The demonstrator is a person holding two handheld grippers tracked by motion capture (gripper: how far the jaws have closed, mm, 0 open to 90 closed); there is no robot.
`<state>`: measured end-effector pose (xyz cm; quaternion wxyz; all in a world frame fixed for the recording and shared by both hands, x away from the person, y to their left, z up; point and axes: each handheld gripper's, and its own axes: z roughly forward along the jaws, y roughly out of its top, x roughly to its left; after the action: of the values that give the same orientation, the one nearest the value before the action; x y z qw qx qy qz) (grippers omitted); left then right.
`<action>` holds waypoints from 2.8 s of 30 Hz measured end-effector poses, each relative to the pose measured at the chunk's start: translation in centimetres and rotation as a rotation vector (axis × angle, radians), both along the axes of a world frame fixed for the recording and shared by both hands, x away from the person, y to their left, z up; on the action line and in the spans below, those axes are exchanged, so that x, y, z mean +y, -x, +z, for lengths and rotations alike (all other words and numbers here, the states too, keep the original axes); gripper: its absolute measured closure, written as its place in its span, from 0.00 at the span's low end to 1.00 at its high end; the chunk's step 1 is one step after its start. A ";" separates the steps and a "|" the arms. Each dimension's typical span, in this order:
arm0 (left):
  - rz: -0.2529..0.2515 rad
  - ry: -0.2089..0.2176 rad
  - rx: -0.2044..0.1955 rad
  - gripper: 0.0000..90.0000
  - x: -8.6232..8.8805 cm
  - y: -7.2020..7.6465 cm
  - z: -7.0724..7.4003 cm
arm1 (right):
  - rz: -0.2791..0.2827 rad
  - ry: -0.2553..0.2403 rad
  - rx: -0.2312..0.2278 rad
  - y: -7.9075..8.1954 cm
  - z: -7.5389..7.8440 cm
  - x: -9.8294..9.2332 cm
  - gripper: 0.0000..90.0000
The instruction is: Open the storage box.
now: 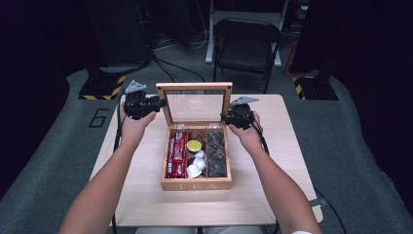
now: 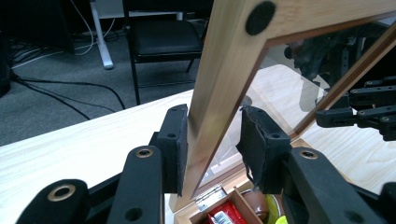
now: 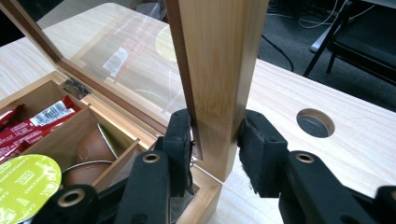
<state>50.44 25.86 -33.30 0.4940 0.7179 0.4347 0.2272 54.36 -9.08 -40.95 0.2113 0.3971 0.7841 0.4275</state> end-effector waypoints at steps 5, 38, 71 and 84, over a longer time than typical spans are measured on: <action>0.007 0.002 -0.001 0.68 0.5 0.2 0.1 | -0.001 0.009 -0.004 -0.3 0.1 0.1 0.72; -0.030 0.000 0.019 0.66 0.6 2.0 -0.3 | -0.067 -0.044 0.042 -2.4 -0.4 0.3 0.72; -0.050 -0.015 0.075 0.60 1.2 2.8 -1.5 | -0.009 -0.008 0.104 -1.7 0.5 0.2 0.53; -0.063 -0.035 0.081 0.55 1.2 3.0 -1.7 | 0.183 0.063 0.072 1.1 1.6 1.4 0.48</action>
<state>47.40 27.05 -34.96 0.4703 0.7483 0.4275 0.1900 53.25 -7.64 -39.33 0.1555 0.3323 0.8371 0.4057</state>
